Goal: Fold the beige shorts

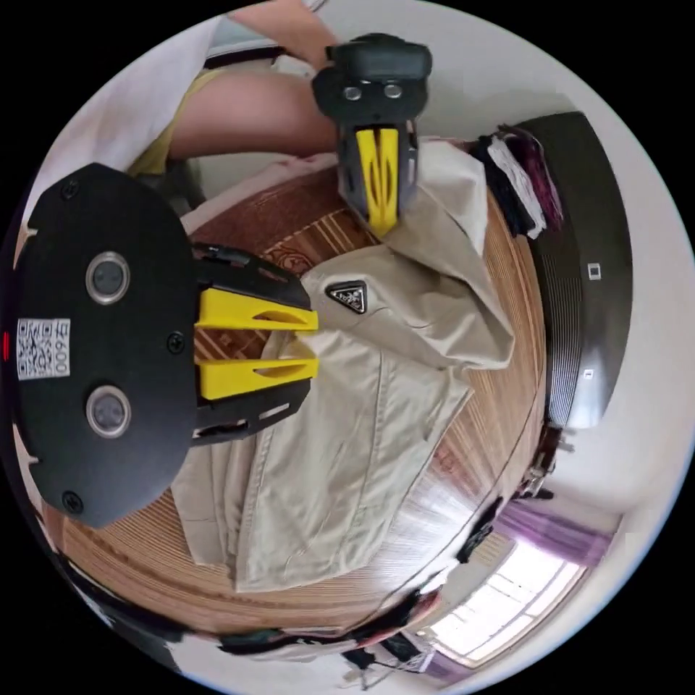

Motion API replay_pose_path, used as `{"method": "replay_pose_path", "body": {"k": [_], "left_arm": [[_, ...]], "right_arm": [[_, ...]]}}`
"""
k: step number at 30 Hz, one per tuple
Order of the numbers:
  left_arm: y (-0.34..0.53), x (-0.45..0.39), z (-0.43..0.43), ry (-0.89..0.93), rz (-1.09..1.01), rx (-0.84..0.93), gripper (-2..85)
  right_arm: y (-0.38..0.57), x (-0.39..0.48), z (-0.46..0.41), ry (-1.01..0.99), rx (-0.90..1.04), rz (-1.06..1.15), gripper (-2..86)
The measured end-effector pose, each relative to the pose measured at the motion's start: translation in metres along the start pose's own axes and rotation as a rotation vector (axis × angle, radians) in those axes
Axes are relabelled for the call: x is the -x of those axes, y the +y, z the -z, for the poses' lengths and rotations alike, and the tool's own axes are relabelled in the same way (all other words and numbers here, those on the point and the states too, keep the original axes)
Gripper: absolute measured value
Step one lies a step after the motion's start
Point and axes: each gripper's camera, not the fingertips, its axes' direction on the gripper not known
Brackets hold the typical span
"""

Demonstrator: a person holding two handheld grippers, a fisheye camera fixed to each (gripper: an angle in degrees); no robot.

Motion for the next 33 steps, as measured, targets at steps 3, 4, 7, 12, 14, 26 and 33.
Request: {"method": "replay_pose_path", "body": {"k": [3,4,7,12,14,26,33], "left_arm": [[0.008,0.002,-0.027,-0.223,-0.157,0.191,0.4],[0.014,0.011,-0.032,-0.209,-0.143,0.199,0.5],[0.052,0.06,-0.067,-0.12,-0.045,0.318,0.5],[0.087,0.042,-0.07,-0.273,-0.19,0.239,0.5],[0.08,0.041,-0.06,-0.235,-0.128,0.194,0.5],[0.143,0.009,0.101,-0.379,0.293,-0.46,3.2],[0.173,0.039,0.219,0.47,0.283,-1.032,15.7]], "right_arm": [[0.013,-0.038,0.056,0.123,-0.145,-0.091,-0.5],[0.018,-0.051,0.073,0.138,-0.19,-0.131,-0.6],[0.067,-0.13,0.159,0.208,-0.387,-0.366,-0.8],[0.172,-0.196,0.254,0.4,-0.429,-0.472,-0.8],[0.189,-0.172,0.268,0.442,-0.45,-0.362,-0.8],[0.199,0.004,0.252,0.619,-0.535,-0.038,-0.9],[0.113,0.129,0.189,0.02,-0.587,0.121,-0.8]]}}
